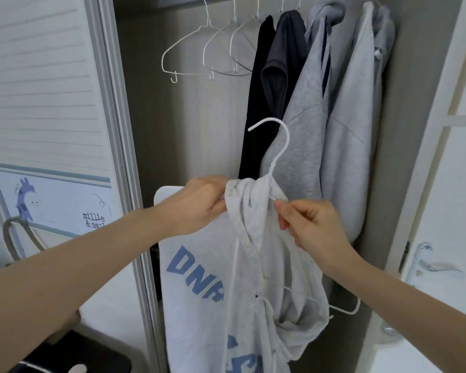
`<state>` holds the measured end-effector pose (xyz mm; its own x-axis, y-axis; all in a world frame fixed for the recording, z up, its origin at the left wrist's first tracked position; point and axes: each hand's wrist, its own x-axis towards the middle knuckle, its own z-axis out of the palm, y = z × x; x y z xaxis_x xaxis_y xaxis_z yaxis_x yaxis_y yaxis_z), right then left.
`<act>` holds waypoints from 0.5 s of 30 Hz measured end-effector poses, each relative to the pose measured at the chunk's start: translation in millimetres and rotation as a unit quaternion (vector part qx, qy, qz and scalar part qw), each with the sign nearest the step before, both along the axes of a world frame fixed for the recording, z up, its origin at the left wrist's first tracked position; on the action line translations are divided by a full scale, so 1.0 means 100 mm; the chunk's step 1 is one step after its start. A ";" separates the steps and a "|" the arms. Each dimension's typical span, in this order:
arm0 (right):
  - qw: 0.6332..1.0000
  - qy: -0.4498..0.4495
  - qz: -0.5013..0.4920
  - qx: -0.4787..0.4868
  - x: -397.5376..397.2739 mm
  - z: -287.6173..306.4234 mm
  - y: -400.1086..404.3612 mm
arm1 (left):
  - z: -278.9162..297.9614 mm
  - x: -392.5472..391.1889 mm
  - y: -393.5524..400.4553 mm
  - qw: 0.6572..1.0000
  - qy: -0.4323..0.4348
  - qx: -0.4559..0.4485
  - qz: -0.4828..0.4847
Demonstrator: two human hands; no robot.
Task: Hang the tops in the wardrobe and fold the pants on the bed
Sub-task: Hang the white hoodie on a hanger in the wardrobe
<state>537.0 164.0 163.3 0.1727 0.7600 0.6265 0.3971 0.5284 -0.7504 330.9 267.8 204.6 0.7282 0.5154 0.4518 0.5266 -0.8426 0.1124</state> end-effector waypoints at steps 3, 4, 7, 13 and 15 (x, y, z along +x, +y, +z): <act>0.999 -0.020 -0.020 0.016 0.07 -0.05 0.02 | -0.05 0.08 -0.09 0.986 -0.114 -0.116 -0.044; 0.999 -0.032 -0.029 0.026 0.09 -0.07 0.03 | -0.04 0.10 -0.11 0.977 -0.145 -0.148 -0.056; 0.992 -0.088 -0.057 0.071 0.09 -0.11 0.05 | -0.01 0.17 -0.22 0.975 -0.152 -0.147 -0.068; 0.968 -0.218 -0.111 0.050 -0.05 -0.06 0.13 | -0.13 0.17 -0.24 0.983 -0.157 -0.090 -0.013; 0.934 -0.285 -0.197 0.088 -0.10 -0.01 0.08 | -0.15 0.05 -0.19 0.977 -0.187 -0.095 0.030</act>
